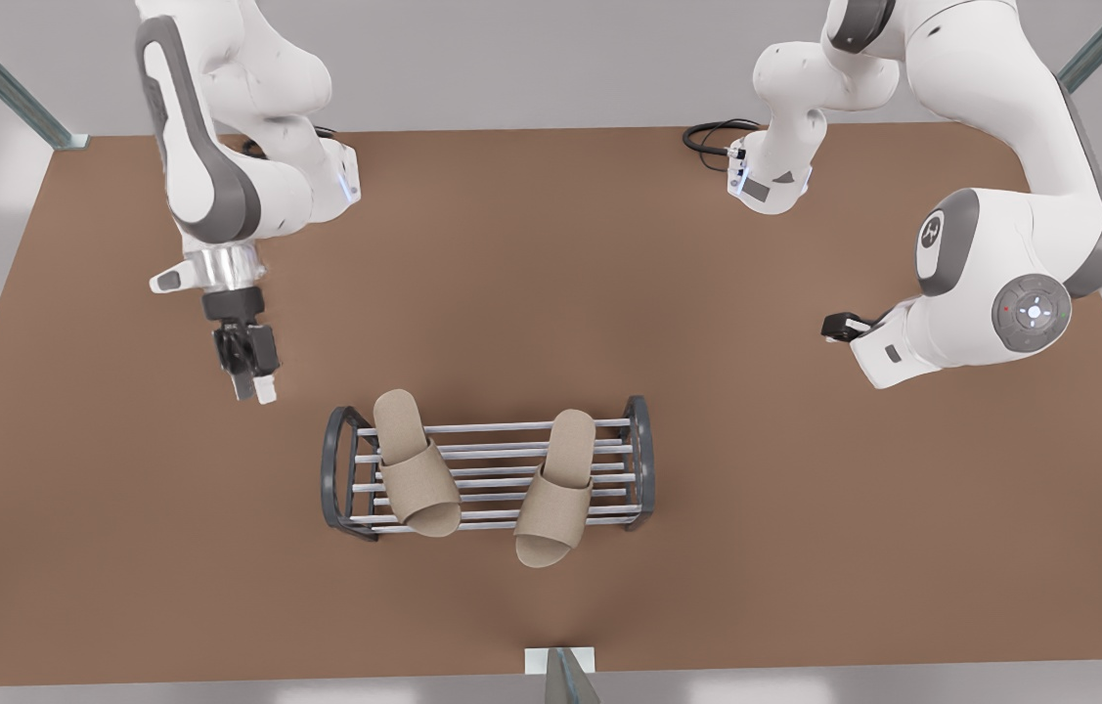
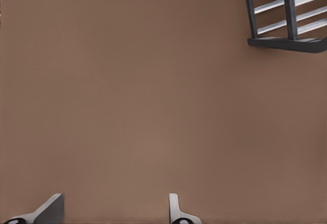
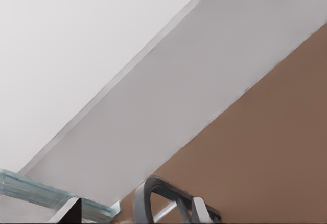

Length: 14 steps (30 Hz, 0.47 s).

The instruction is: Place the right shoe on the shoe rack with the right arm, and place the left shoe on the shoe rack with the left arm

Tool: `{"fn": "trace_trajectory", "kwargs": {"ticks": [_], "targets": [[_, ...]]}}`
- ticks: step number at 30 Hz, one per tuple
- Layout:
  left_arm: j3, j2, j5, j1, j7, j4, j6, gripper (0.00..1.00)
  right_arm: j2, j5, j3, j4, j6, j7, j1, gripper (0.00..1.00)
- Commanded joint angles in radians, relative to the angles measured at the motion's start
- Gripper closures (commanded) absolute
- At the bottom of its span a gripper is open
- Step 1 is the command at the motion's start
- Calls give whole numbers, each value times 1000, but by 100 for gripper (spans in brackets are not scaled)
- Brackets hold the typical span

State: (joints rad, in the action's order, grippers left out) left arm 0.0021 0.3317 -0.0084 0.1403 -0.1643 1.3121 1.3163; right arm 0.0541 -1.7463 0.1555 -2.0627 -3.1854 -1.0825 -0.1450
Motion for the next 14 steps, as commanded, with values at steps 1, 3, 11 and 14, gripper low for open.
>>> {"fn": "trace_trajectory", "kwargs": {"ticks": [1,3,11,14], "targets": [[-2,0,-1,1,149,-7,-8,0,-16,1534,-172,326,1217,568,256,0],[-2,1,-2,2,183,-7,-6,0,-165,1756,-139,596,1664,1058,213,0],[-2,4,-1,10,216,-7,-12,0,-459,1760,-120,751,1673,1317,277,0],[-4,9,-1,12,223,-7,-14,0,-451,1757,-162,710,1584,1319,243,0]]}}
